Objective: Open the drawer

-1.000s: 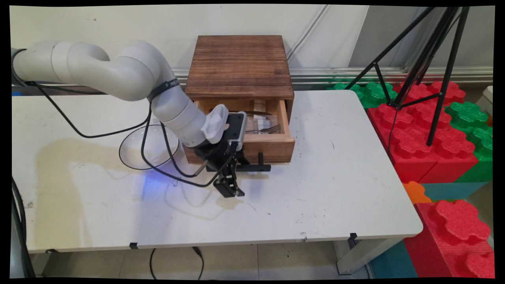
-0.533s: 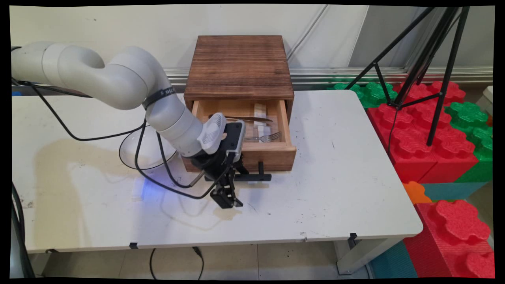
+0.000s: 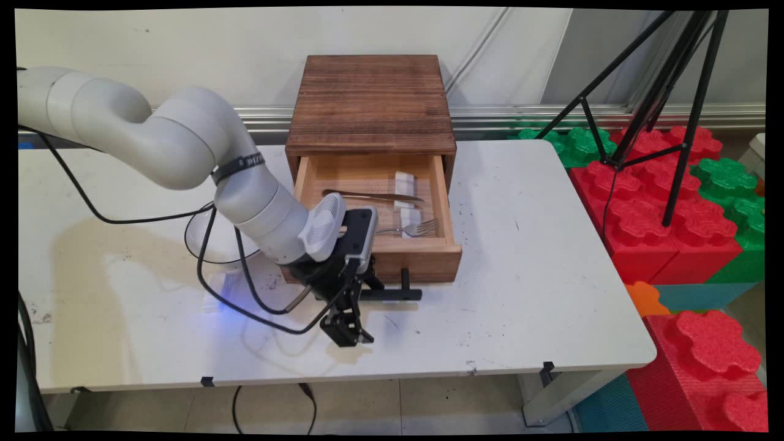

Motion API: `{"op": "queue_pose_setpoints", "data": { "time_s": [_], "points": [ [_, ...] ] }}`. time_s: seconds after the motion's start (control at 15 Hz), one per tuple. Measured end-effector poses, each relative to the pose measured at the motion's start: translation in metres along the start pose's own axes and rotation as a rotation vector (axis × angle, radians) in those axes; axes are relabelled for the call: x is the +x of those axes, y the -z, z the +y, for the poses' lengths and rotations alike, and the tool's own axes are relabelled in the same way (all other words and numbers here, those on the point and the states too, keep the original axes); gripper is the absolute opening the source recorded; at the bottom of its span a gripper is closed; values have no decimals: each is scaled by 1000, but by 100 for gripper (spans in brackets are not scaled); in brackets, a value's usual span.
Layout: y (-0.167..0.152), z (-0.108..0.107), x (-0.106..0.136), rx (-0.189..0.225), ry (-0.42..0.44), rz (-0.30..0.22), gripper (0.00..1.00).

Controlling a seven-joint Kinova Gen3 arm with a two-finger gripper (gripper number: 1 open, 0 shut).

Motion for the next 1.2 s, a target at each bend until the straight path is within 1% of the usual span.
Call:
{"op": "queue_pose_setpoints", "data": {
  "time_s": [0.53, 1.2],
  "points": [
    [0, 31, 4, -24, -5, 11, 100],
    [2, 67, 5, -42, -48, 17, 100]
  ]
}}
